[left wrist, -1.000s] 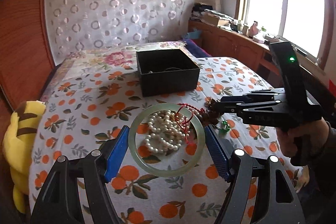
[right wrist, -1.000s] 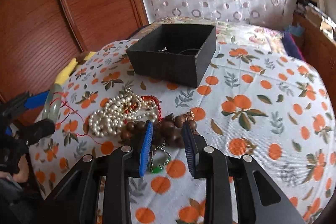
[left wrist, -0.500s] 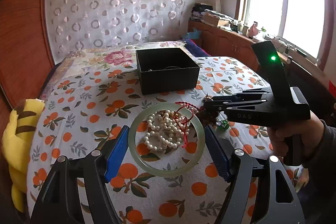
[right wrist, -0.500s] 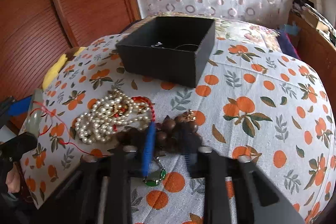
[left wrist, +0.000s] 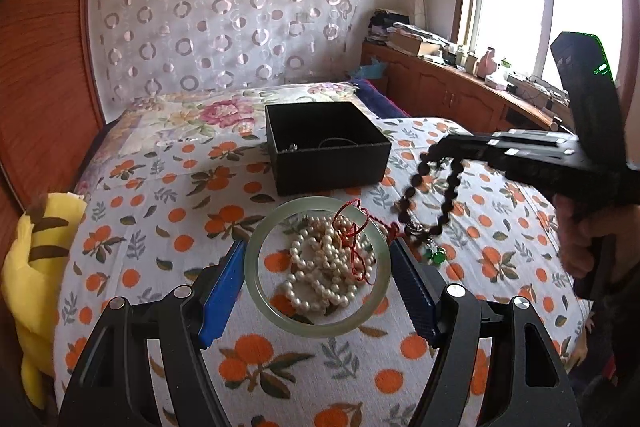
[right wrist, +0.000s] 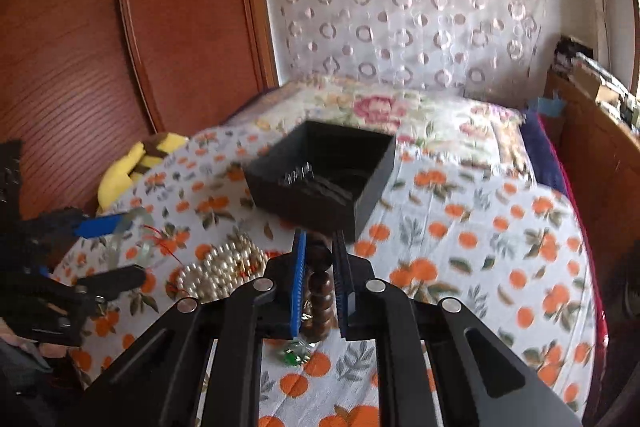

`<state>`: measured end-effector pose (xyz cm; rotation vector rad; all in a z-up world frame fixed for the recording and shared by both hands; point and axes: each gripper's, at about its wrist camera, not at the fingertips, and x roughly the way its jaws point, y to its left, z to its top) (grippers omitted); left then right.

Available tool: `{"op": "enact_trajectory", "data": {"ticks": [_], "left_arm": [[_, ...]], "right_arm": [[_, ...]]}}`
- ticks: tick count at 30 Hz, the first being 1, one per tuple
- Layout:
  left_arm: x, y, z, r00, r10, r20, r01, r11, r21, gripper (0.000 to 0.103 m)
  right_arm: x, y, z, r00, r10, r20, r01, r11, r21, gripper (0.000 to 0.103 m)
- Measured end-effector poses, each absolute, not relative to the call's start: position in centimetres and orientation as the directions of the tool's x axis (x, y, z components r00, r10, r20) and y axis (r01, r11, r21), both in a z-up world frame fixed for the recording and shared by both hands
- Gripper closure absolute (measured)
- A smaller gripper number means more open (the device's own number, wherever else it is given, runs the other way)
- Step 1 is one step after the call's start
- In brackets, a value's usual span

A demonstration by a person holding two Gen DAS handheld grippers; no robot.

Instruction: Organize jewelry

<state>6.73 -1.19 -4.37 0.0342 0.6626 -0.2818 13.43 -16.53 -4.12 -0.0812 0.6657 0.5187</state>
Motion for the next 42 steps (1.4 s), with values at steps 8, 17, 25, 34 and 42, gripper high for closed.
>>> {"op": "enact_trajectory", "data": {"ticks": [8,17,25,34,42], "left_arm": [[10.1,-1.4,-3.0,0.756,-0.248,-0.606,0.282,0.958,-0.04,0.034],[14.0,-1.8,-1.1,0.765,-0.248,-0.594,0.288,0.957,-0.029,0.034],[17.8,-2.0,-0.8,0.756,-0.237,-0.61,0.285,0.958,-0.019,0.034],[22.5,-2.7,-1.3,0.728,-0.222,-0.649,0.29,0.957,-0.001,0.034],[25.3,-4.0,-2.1,0.707,-0.221,-0.672,0.304,0.952,0.007,0.034]], "right_arm": [[14.4,-16.2,0.0,0.703,0.462,-0.541,-0.523,0.851,0.047,0.088],[18.1,-15.3,3.5,0.713,0.511,-0.48,-0.564,0.825,0.039,0.088],[22.6,-14.6,1.5,0.676,0.528,-0.513,-0.582,0.81,0.067,0.088],[25.9,-15.3,-4.5,0.618,0.518,-0.592,-0.518,0.834,0.189,0.084],[26.0,-17.9,-4.5,0.68,0.477,-0.556,-0.46,0.869,0.183,0.071]]}}
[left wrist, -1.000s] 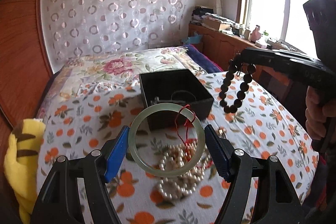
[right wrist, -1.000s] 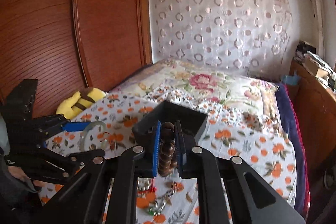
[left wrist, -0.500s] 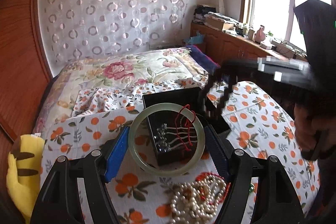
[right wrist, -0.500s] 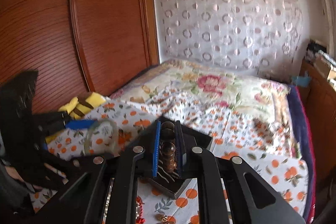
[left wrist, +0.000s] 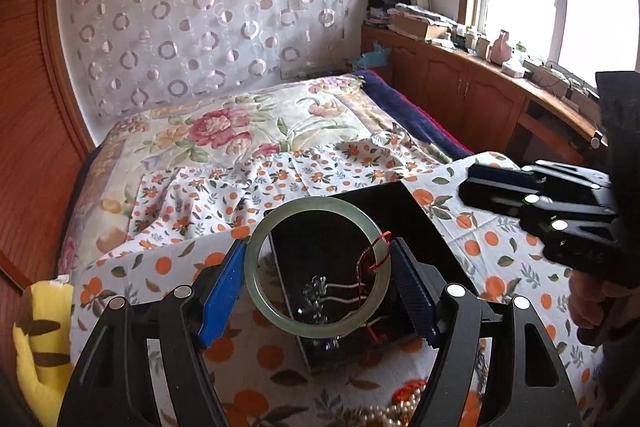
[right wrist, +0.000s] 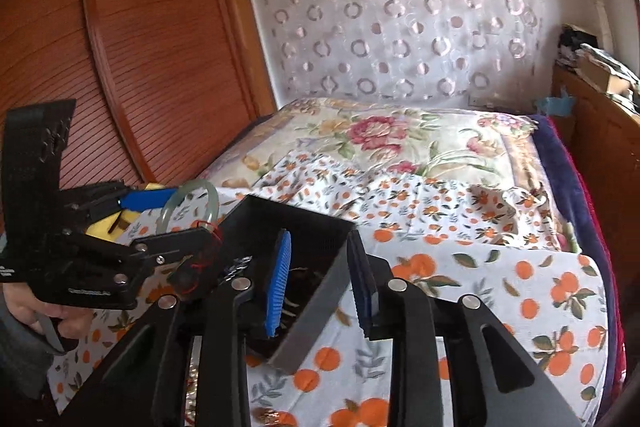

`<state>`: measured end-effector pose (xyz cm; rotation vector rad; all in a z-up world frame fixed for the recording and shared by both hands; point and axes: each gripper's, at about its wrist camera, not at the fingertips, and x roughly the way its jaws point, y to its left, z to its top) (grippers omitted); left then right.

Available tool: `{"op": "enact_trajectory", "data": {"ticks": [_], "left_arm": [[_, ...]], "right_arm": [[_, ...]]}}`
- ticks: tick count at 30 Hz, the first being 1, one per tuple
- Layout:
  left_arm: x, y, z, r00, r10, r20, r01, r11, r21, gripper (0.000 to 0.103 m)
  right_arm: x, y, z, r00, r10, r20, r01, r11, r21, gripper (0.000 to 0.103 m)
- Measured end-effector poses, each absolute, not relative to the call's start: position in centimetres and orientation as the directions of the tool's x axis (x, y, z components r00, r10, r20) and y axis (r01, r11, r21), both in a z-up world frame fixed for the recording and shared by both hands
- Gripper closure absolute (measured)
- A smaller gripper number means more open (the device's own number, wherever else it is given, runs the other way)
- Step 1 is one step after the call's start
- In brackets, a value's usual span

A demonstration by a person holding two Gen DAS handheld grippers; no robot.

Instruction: Organize jewelry

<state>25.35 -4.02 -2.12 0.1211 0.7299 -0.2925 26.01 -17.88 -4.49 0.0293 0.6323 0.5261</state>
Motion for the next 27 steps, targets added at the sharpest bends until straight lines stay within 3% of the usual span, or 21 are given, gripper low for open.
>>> {"op": "enact_trajectory", "data": {"ticks": [23,27], "left_arm": [[28.1,-5.4,-4.0,0.669,-0.224,-0.709,0.323,0.946,0.005,0.034],[27.3,-4.8,-3.5,0.676,-0.234,-0.699,0.325,0.946,-0.002,0.028]], "right_arm": [[27.0,-18.8,-5.3,0.689,0.449,-0.568,-0.431,0.885,0.177,0.071],[27.1,-18.9,-5.3,0.691,0.447,-0.568,-0.43,0.886,0.174,0.071]]}}
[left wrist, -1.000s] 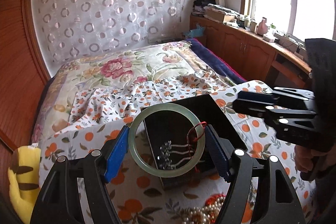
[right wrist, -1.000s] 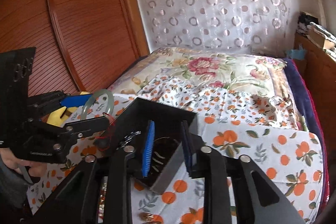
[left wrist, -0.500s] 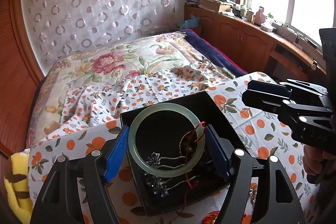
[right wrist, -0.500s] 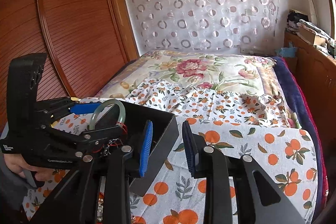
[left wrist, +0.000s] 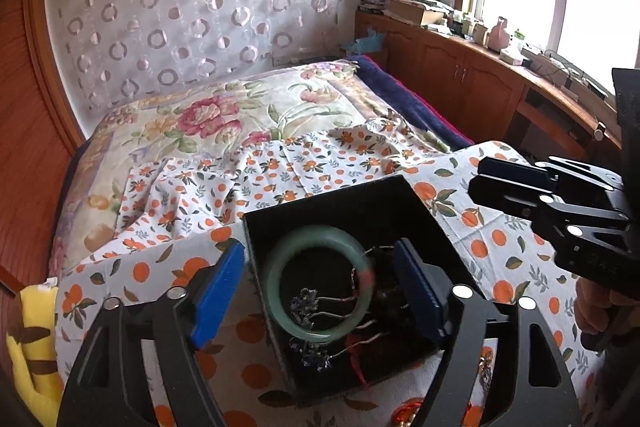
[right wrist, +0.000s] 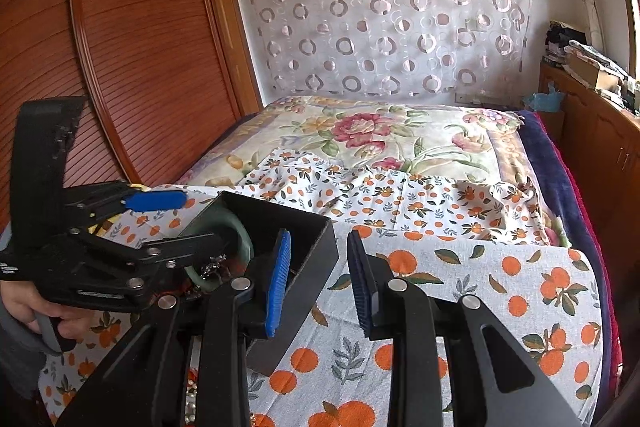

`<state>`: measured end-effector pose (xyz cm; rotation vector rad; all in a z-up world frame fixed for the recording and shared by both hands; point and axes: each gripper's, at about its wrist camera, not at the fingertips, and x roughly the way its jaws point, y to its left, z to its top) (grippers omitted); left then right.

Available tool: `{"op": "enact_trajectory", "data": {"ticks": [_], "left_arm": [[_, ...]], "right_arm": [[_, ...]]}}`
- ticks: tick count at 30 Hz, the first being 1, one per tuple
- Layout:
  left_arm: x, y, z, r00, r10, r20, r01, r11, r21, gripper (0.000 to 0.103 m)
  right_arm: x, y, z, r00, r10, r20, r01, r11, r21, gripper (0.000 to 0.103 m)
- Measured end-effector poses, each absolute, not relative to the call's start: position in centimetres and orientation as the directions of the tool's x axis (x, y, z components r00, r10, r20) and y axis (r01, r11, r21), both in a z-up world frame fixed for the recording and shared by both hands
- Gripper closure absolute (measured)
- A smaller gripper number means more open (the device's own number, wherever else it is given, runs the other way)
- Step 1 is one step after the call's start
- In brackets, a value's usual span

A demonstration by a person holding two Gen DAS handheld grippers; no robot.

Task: Organize jewelry
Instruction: 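Place the jade bangle into the black box and open the left gripper, then move both grippers back toward the pearl necklaces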

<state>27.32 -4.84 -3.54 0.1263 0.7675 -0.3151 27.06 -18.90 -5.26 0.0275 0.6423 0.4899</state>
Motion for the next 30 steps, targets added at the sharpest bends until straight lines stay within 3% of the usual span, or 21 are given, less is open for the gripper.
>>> {"op": "enact_trajectory", "data": {"ticks": [15,30], "left_arm": [[21.1,0.4,-1.4,0.735,-0.186,-0.652,0.245,0.97,0.0,0.027],[14.8,2.0,-6.7,0.65,-0.216,-0.728,0.252,0.966,-0.062,0.027]], "right_arm": [[24.5,-19.3,-2.6,0.706,0.444,-0.552,-0.461,0.88,0.117,0.071],[16.7,-19.2,-7.8,0.616,0.403,-0.677,-0.457,0.883,0.109,0.071]]}}
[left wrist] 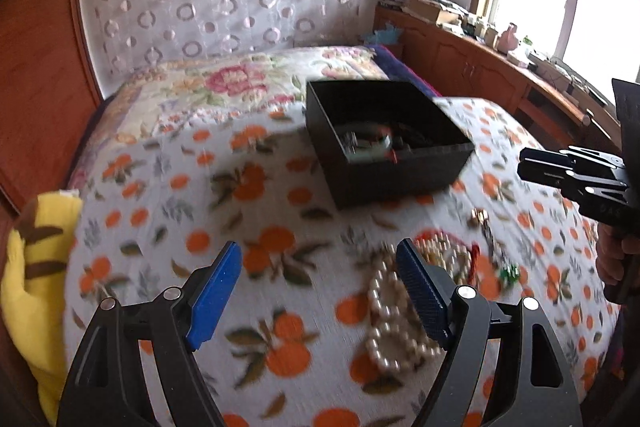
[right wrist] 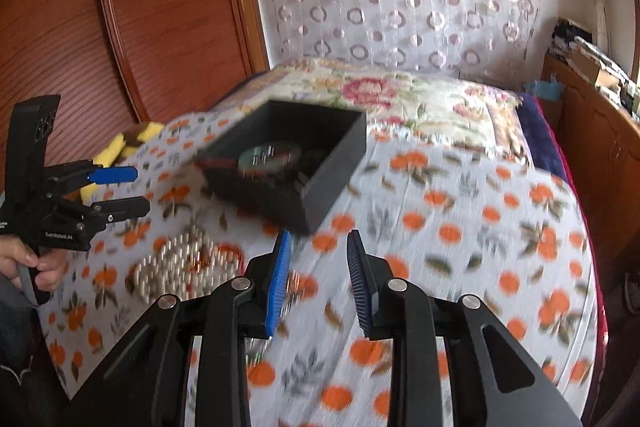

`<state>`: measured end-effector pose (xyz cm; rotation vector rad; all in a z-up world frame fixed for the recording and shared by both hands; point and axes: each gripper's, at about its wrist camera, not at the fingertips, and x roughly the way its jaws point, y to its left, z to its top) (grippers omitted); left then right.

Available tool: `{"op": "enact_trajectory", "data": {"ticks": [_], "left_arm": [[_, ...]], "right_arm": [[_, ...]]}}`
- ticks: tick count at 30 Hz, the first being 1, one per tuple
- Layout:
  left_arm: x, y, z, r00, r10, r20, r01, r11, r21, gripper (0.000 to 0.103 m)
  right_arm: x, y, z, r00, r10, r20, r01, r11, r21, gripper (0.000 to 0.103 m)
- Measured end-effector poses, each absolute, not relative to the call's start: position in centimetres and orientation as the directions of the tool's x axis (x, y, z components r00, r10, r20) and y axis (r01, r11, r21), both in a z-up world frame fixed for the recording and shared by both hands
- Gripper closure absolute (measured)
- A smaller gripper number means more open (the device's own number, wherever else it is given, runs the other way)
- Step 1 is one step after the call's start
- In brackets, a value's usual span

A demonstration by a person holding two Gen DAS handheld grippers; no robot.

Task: Organize jewelry
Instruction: 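Move both grippers back toward the pearl necklaces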

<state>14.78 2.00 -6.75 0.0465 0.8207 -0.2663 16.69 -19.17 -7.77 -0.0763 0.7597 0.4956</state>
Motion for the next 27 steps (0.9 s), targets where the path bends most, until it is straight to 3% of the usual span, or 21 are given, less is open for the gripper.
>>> {"op": "enact_trajectory", "data": {"ticks": [6,16,21,23,25,27], "left_arm": [[12.3,1.2,-7.9,0.623,-0.251,-0.741,0.287,0.954,-0.082,0.032],[10.5,0.8,-9.7,0.591,-0.231,-0.773,0.286,0.956,-0.067,0.066],[10.5,0.6,-10.2,0.604,-0.194,-0.773,0.274,0.961,-0.027,0.072],[10.5,0.4,-10.2,0.605,-0.189,-0.773,0.275,0.961,-0.02,0.088],[10.1,0.4,-10.2,0.611,-0.184,-0.77,0.276,0.961,-0.01,0.096],[9.6,0.5,-9.9,0.615,-0.19,-0.766,0.274,0.962,-0.018,0.096]], "right_arm": [[14.1,-18.4,-9.5,0.589,0.398,-0.704,-0.46,0.881,0.113,0.071],[11.0,-17.0,-10.1,0.582,0.395,-0.711,-0.485,0.87,0.086,0.071],[10.2,-16.7,-10.1,0.58,0.402,-0.709,-0.496,0.864,0.084,0.071],[9.9,-16.5,-10.3,0.576,0.398,-0.714,-0.5,0.863,0.077,0.071],[9.7,-16.2,-10.5,0.567,0.401,-0.72,-0.509,0.857,0.077,0.071],[9.6,-16.0,-10.8,0.56,0.401,-0.725,-0.515,0.854,0.075,0.071]]}}
